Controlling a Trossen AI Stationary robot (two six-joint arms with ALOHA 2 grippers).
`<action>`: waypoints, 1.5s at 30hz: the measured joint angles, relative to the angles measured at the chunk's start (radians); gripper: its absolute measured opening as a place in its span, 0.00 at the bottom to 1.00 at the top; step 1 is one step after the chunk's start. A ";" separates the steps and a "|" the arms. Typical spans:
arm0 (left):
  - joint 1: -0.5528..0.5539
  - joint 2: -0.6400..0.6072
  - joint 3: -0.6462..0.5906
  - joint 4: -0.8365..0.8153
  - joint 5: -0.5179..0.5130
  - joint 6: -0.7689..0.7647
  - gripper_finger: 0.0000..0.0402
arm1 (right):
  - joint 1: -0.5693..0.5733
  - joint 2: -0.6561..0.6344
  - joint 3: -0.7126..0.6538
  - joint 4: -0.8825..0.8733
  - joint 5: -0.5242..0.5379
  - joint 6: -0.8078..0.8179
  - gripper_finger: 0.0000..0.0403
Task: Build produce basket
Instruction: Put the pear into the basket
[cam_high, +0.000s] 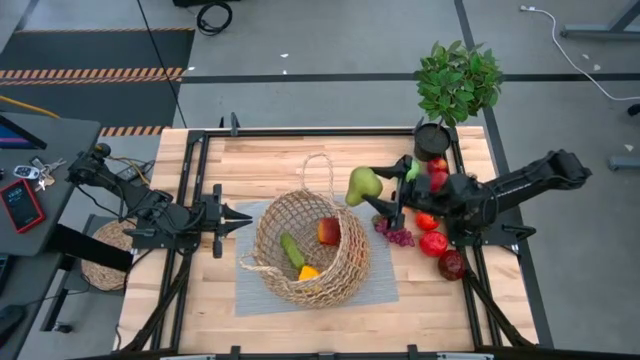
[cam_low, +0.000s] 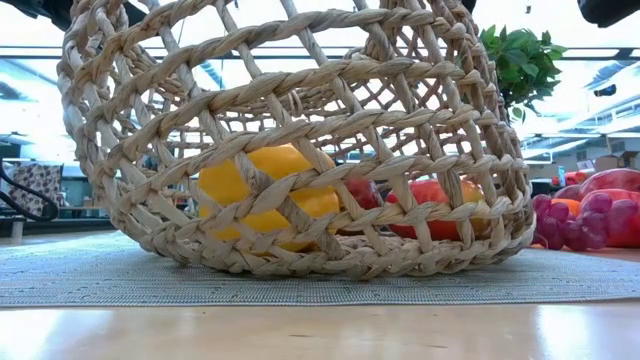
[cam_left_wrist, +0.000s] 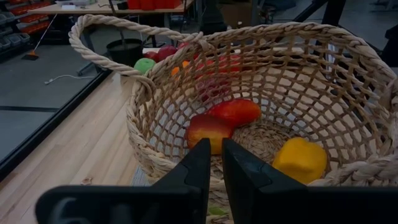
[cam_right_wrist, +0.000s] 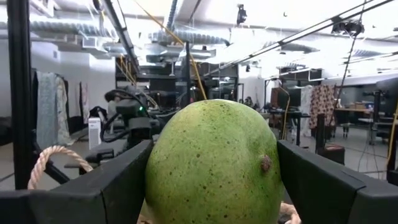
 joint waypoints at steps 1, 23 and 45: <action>0.000 0.000 0.000 0.000 0.000 0.000 0.12 | 0.002 0.013 0.011 -0.004 0.002 0.000 0.82; 0.000 0.000 0.000 0.000 0.000 0.000 0.12 | 0.035 0.464 0.681 -0.821 0.002 -0.090 0.82; 0.000 0.000 0.000 0.001 0.000 0.000 0.12 | 0.044 0.739 0.977 -1.032 0.021 -0.965 0.83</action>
